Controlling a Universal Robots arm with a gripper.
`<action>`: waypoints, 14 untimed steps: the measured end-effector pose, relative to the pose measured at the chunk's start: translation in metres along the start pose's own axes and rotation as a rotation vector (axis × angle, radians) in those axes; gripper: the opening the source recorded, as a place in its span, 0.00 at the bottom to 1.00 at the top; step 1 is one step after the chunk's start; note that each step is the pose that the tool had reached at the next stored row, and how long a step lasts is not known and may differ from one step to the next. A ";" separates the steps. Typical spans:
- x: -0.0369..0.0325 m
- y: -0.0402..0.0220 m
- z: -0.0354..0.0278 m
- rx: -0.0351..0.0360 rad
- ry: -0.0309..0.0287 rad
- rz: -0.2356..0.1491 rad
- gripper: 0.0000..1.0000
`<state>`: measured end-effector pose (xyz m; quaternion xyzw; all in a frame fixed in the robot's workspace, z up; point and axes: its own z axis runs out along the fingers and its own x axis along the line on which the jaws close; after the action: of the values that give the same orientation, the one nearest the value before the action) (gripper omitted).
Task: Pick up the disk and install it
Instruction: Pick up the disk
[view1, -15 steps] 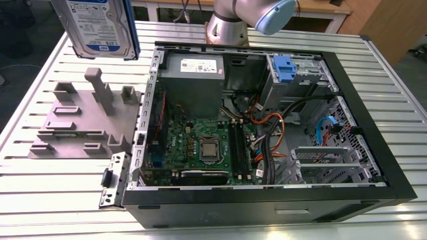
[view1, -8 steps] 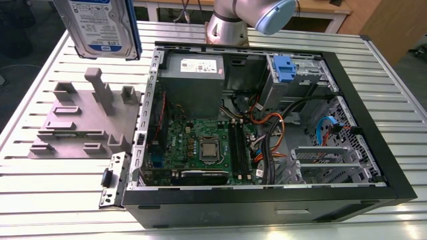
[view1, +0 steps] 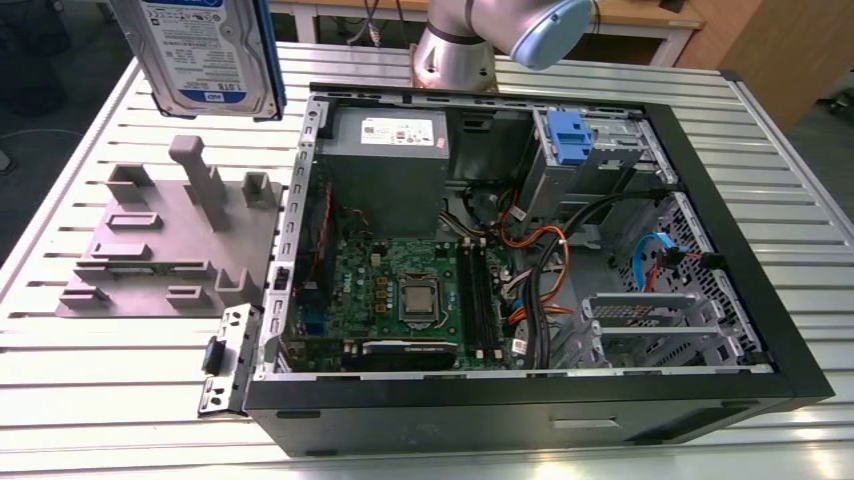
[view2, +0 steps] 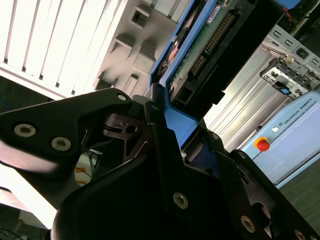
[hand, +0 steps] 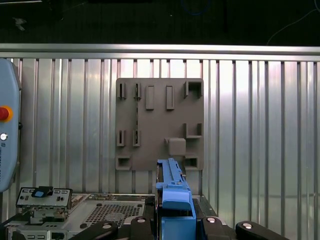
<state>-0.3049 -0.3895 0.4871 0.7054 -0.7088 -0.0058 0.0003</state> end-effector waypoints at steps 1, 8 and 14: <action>0.0000 0.0000 0.0000 0.0000 0.0000 0.000 0.36; 0.0001 -0.0001 0.0000 0.0000 0.0006 0.000 0.36; 0.0066 -0.0002 0.0000 0.0000 0.0033 0.000 0.36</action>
<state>-0.3048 -0.3960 0.4871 0.7054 -0.7088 -0.0046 0.0014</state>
